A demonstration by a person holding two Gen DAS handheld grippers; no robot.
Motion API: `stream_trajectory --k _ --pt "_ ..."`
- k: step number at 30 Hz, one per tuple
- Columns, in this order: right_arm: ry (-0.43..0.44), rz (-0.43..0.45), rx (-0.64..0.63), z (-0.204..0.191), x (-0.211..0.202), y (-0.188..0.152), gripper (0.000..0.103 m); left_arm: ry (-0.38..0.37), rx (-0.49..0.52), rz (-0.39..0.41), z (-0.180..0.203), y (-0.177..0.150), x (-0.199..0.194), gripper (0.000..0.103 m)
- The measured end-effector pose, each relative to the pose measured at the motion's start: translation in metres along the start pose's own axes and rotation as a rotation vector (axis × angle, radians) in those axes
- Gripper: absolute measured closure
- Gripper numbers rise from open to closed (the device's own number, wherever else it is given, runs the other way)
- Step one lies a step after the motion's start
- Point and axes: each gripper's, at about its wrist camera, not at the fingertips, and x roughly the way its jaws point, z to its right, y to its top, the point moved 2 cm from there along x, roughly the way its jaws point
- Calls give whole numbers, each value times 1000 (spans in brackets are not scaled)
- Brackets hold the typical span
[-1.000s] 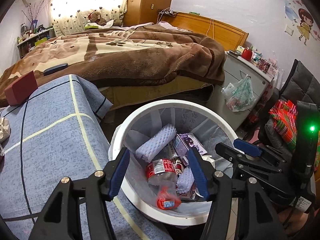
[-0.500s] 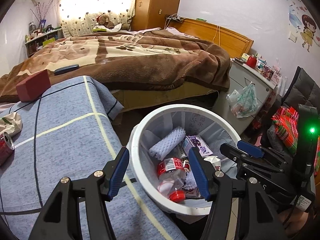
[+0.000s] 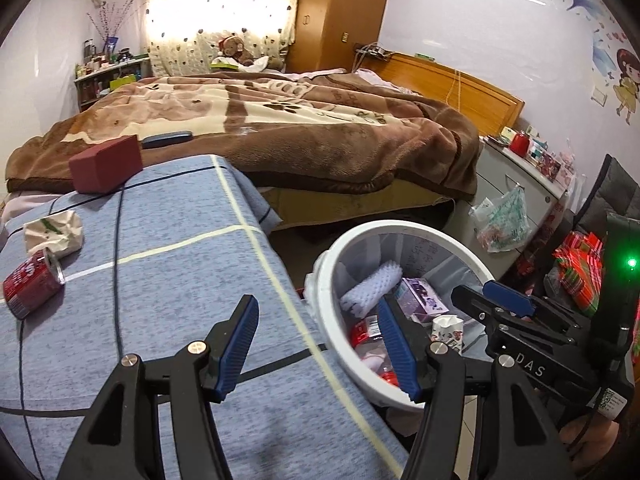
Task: Collect trash
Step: 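Move both open tools back over the table toward the red can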
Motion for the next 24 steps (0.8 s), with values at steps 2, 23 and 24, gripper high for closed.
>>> stream_trajectory --k 2,23,24 --pt "11 7 -11 -9 0 1 51 8 -5 7 -6 -1 -4 39" --pt "146 27 -150 -101 7 5 51 177 -125 71 -110 -16 -56 38" --pt "153 24 -159 -107 9 5 51 185 -133 72 -116 -16 -58 38"
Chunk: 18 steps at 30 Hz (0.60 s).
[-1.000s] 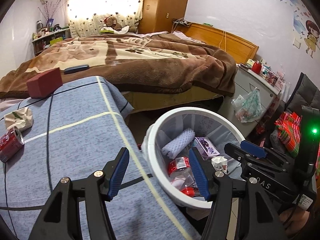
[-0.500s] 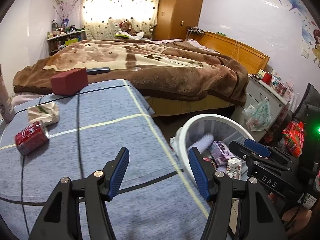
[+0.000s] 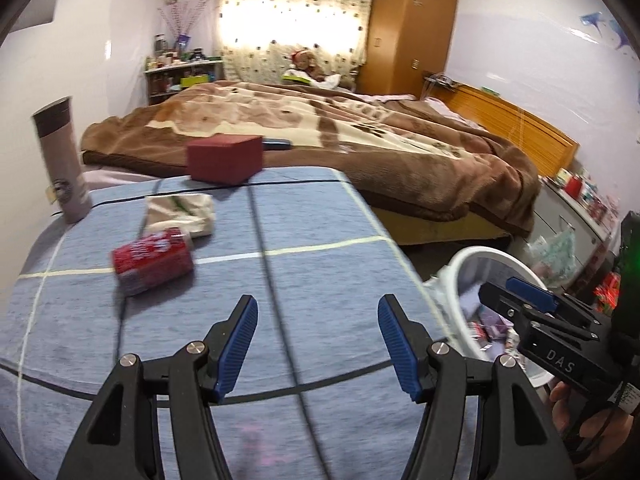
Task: Collect trash
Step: 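Move both open tools back over the table toward the red can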
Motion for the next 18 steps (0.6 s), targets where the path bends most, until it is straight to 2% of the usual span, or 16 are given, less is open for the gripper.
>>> stream_trajectory --k 13,18 --pt "79 -28 -89 -59 28 9 51 121 -88 11 -91 3 -7 37" --pt "103 -48 -120 -77 41 14 51 145 -82 -5 -121 9 3 34"
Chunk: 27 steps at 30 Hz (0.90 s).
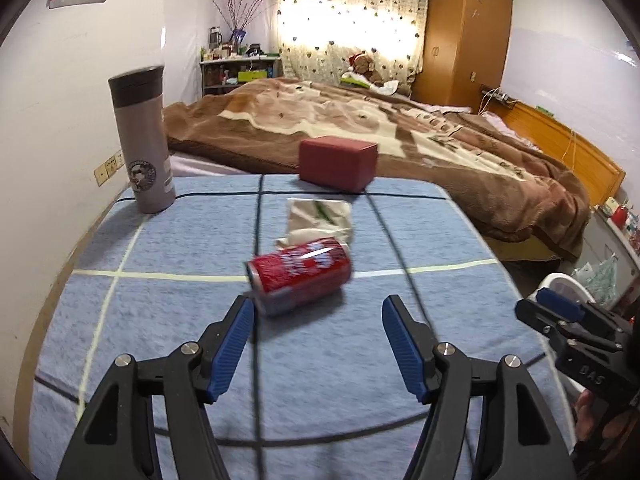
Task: Collect trash
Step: 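Move both open tools back over the table toward the red can, then grasp the red milk can with the left tool and lift it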
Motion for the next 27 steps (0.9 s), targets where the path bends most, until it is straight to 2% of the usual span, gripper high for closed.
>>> stream_trajectory --k 4,12,18,22,27 --pt "10 -8 -17 -10 9 6 51 3 2 -36 -15 7 16 34" --pt "21 -30 -24 -22 30 20 51 -18 140 -66 -10 24 47 32" --pt "12 -45 -22 -24 48 33 51 -52 228 -133 -1 30 77 31" --pt "21 -54 -23 -26 58 40 51 -103 241 -162 2 29 88 31" --pt "27 -59 -40 -32 67 46 51 -128 239 -182 3 22 94 32"
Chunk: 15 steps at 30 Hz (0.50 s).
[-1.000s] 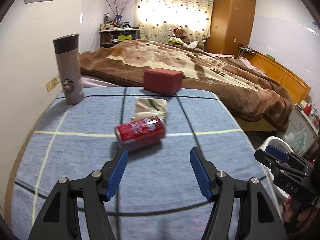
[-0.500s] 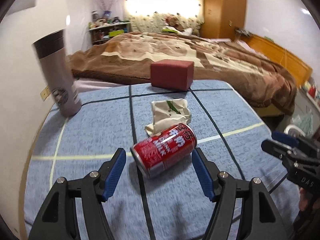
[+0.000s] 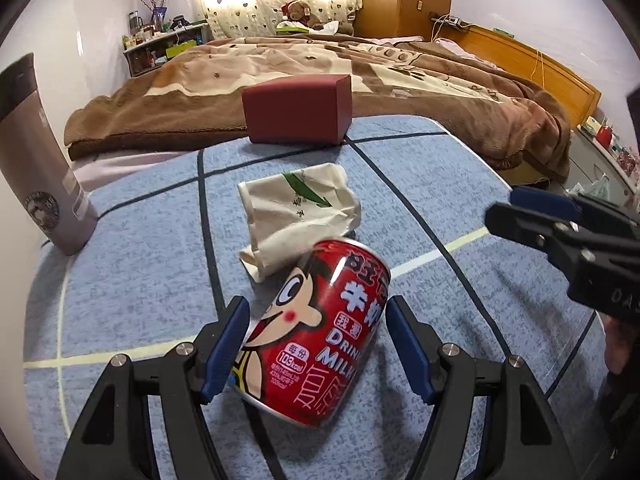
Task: Collect trash
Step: 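Grasp the red milk can with the left tool and lift it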
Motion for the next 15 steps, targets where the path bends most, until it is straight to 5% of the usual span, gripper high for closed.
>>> stream_trajectory --k 4,15 --pt "17 -2 -22 -7 7 5 51 -15 -31 3 -5 -7 -8 41" --pt "123 34 -119 -39 28 26 51 55 -229 38 -59 -42 -33 43"
